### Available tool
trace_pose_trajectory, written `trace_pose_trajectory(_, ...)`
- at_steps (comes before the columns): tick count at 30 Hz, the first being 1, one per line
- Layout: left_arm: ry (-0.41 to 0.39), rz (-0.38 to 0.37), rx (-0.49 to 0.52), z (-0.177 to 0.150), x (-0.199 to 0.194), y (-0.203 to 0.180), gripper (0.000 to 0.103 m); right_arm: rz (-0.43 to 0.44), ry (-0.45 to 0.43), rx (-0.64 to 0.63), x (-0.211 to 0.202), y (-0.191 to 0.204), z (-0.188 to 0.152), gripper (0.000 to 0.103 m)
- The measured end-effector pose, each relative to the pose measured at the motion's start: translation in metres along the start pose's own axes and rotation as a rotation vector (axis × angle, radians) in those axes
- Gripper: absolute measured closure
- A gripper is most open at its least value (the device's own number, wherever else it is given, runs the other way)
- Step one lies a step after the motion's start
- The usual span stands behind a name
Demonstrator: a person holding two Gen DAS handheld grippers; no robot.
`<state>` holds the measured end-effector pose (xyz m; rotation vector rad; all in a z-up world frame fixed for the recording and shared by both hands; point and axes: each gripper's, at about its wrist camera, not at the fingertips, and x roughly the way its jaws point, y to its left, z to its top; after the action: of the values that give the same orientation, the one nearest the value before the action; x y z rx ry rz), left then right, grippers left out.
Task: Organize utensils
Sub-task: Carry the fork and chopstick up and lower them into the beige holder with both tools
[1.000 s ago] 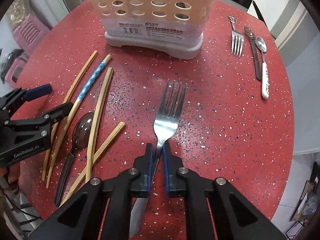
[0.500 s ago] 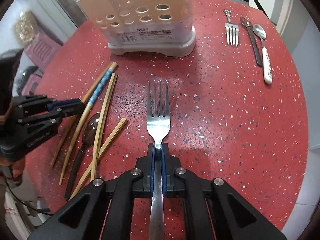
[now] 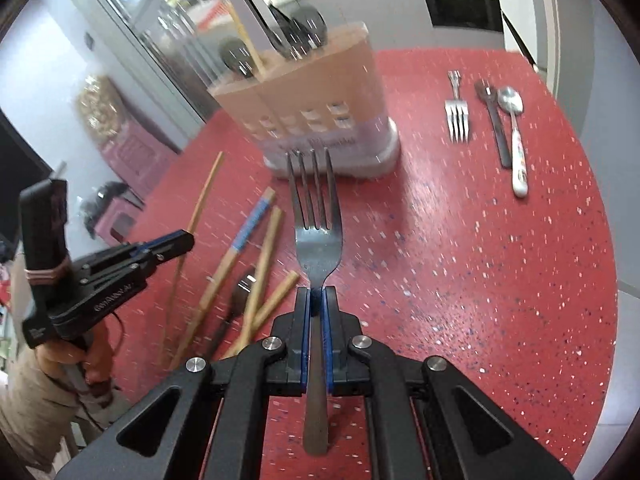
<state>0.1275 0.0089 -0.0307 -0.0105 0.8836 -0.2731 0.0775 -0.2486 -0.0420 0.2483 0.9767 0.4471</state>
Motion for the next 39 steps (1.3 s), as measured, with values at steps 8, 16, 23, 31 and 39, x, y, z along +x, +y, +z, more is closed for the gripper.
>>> trace_pose_trajectory(8, -0.135, -0.023, -0.068, 0.015, -0.041, 0.004, 0.072, 0.05, -0.139, -0.044, -0.025, 0.03, 0.024, 0.101)
trace_pose_trajectory(16, -0.211, -0.013, -0.086, 0.03, -0.065, 0.005, 0.072, 0.061, -0.203, -0.043, -0.032, 0.042, 0.045, 0.101)
trace_pose_trajectory(23, -0.313, -0.02, -0.137, 0.057, -0.076, 0.009, 0.072, 0.059, -0.273, -0.083, -0.053, 0.054, 0.076, 0.101)
trace_pose_trajectory(31, -0.451, -0.049, -0.182, 0.117, -0.078, 0.014, 0.072, 0.047, -0.351, -0.12, -0.072, 0.061, 0.122, 0.101)
trace_pose_trajectory(39, -0.565, -0.065, -0.237, 0.17, -0.056, 0.017, 0.072, 0.04, -0.396, -0.148, -0.072, 0.062, 0.171, 0.101)
